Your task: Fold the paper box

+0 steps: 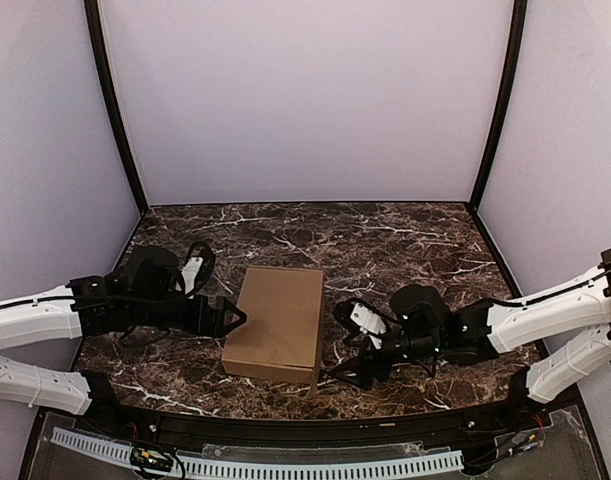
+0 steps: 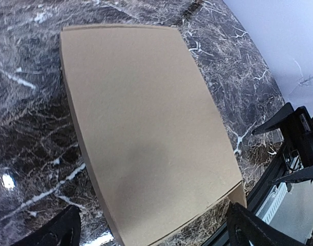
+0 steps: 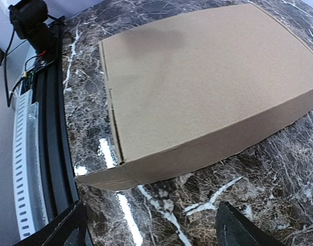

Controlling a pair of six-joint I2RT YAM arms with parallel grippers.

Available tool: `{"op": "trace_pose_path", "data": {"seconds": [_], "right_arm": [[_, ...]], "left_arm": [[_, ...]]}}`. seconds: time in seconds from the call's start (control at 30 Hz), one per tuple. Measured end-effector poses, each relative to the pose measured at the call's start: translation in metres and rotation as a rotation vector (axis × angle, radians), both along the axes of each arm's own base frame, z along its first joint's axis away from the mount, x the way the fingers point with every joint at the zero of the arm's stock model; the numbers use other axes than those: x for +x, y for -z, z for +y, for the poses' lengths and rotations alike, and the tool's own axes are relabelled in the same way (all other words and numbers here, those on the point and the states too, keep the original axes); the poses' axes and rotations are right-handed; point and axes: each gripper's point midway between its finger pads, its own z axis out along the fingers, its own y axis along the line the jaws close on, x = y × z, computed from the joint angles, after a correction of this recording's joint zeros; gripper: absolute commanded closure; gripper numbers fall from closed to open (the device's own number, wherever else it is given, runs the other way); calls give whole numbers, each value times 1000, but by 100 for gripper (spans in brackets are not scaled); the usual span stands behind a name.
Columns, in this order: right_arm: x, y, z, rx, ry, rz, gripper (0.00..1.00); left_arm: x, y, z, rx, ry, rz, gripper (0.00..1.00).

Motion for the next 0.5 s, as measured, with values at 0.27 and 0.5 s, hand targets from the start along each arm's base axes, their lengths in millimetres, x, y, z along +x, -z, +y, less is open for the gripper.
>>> {"op": "trace_pose_path", "data": {"seconds": [0.27,0.5], "right_arm": [[-30,-1,10,26,-111,19,19],[-34,32,23,-66,-87,35,21]], "left_arm": [[15,-2,-20,109,86,7,9],[5,37,-17,216,135,104,37]]}}
